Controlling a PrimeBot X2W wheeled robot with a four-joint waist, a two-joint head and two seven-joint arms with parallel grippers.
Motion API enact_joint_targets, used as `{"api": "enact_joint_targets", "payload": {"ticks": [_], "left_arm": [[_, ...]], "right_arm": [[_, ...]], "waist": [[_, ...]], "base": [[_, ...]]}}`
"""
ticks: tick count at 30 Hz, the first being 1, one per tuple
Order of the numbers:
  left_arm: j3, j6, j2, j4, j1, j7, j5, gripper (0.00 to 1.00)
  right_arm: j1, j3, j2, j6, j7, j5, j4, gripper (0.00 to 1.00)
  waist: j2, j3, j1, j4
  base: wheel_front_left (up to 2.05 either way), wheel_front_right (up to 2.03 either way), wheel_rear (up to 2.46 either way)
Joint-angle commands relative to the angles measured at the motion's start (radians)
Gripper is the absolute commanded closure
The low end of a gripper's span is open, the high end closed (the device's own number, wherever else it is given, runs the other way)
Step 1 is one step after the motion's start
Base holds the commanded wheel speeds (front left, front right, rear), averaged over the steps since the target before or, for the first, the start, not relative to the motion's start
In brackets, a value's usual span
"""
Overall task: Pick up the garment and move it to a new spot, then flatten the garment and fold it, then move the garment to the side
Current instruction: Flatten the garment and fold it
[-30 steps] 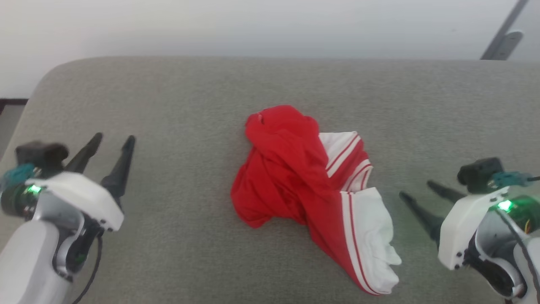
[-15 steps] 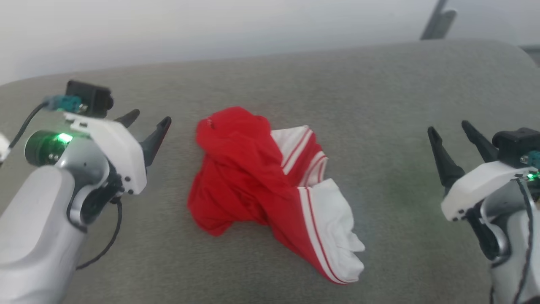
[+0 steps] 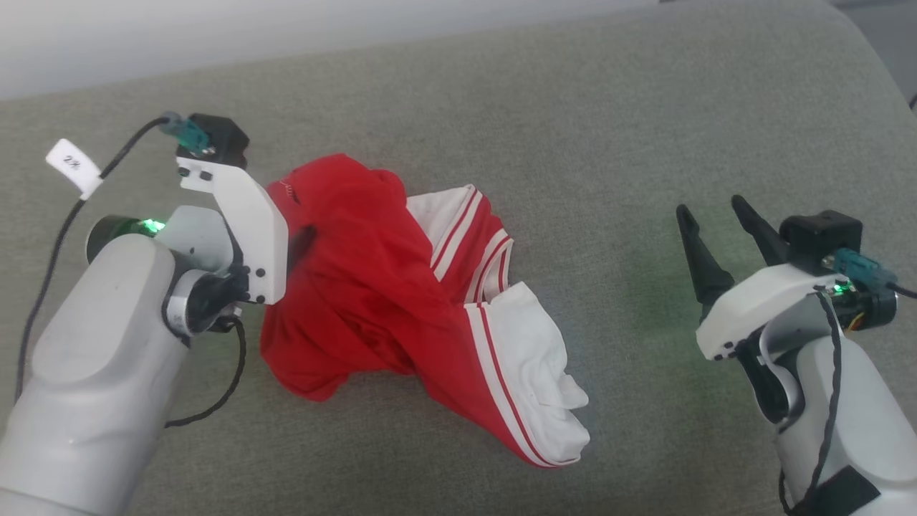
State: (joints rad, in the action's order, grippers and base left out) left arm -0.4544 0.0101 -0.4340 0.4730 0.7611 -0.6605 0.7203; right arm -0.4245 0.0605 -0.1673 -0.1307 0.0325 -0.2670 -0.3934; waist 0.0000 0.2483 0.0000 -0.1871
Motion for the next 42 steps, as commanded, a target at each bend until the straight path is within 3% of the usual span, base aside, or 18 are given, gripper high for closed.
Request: {"api": "enact_joint_targets", "payload": {"ticks": [1,7,8,10,17,29,36,42], "left_arm": [[-0.007,-0.017,0.005,0.025,0.023,-0.023,-0.006,0.0],[-0.025,-0.045,0.04,0.119,0.054,-0.097,0.006,0.0],[-0.031,-0.044,0.044,0.137,0.056,-0.109,0.008,0.24],[-0.047,-0.031,0.052,0.164,0.061,-0.123,0.005,1.0],[-0.031,-0.009,0.024,0.208,0.101,-0.055,-0.003,1.0],[0.049,-0.045,-0.096,0.085,-0.028,0.034,0.029,1.0],[0.088,-0.129,-0.161,-0.092,-0.23,-0.002,0.069,1.0],[0.122,-0.246,-0.207,-0.29,-0.475,-0.043,0.119,1.0]], "right_arm": [[-0.019,0.005,0.004,0.0,0.015,-0.007,-0.012,0.0],[-0.052,0.023,0.009,0.0,0.035,-0.018,-0.051,0.0],[-0.056,0.023,0.008,0.0,0.035,-0.019,-0.056,0.0],[-0.066,0.028,0.008,0.0,0.042,-0.023,-0.065,0.0],[-0.076,0.019,-0.009,0.0,0.06,-0.022,-0.089,0.0],[-0.047,-0.022,-0.045,0.0,0.095,-0.016,-0.075,0.0],[-0.015,-0.039,-0.045,0.0,0.116,-0.006,-0.018,0.0],[0.022,-0.049,-0.047,0.0,0.097,0.012,0.057,0.0]], "waist": [[0.0,0.017,0.0,-0.01],[0.0,0.047,0.0,-0.018],[0.0,0.051,0.0,-0.019],[0.0,0.058,0.0,-0.019],[0.0,0.067,0.0,0.006],[0.0,0.015,0.0,0.109],[0.0,-0.053,0.0,0.148],[0.0,-0.112,0.0,0.154]], "base": [[0.0,0.0,0.0],[0.0,0.0,0.0],[0.0,0.0,0.0],[0.0,0.0,0.0],[0.0,0.0,0.0],[0.0,0.0,0.0],[0.0,0.0,0.0],[0.0,0.0,0.0]]}}
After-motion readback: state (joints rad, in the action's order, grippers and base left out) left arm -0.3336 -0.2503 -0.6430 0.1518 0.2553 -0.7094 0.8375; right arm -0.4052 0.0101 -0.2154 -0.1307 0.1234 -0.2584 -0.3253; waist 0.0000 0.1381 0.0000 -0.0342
